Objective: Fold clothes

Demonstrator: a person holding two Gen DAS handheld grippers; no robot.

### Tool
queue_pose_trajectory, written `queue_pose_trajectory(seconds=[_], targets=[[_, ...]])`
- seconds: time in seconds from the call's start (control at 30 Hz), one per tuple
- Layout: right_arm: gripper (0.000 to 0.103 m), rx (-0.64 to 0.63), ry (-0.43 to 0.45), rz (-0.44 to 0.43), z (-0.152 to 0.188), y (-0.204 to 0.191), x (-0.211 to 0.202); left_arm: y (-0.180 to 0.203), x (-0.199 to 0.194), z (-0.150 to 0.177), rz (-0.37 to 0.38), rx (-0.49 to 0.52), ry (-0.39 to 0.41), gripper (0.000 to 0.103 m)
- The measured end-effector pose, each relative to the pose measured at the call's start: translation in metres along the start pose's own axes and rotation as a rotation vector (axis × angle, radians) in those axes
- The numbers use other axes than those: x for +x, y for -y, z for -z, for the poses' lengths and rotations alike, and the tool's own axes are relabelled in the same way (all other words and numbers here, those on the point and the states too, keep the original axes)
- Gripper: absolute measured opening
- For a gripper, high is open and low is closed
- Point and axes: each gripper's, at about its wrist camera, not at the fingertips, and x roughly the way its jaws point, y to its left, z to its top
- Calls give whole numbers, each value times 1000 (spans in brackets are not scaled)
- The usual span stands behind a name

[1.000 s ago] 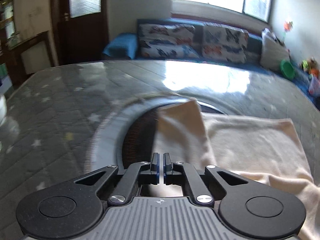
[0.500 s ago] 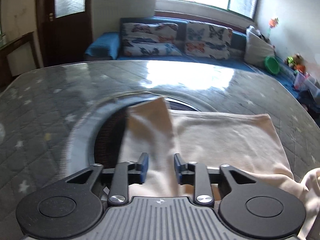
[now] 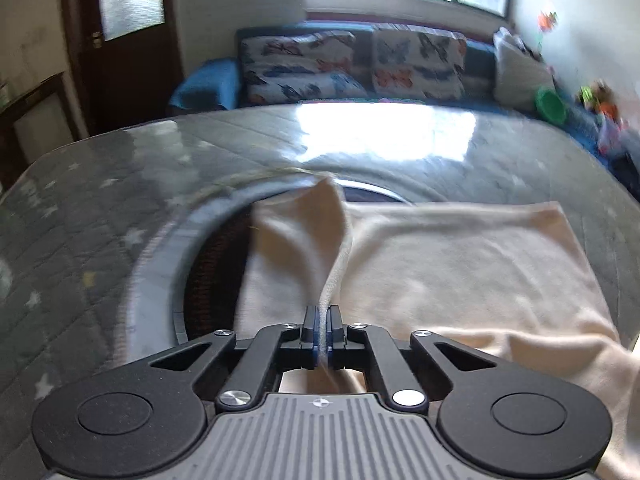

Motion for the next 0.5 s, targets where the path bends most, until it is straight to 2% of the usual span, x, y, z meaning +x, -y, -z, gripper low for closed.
queue_pose_trajectory(seconds=[0.2,0.37,0.43,0.5], targets=[[72,-35,1,-31,1,-15,1,-52,-60,6,-51,-131,118,3],[72,-69,20,-69,-1,-27,-7,-86,-114,36,-85,-218,181,3],[73,-85,29,-89,-1,-31,-11,-97,-126,55,-109,-248,170,3],[73,-106,31,-116,0,-37,-14,-106,-125,70,-149,-260,107,4]])
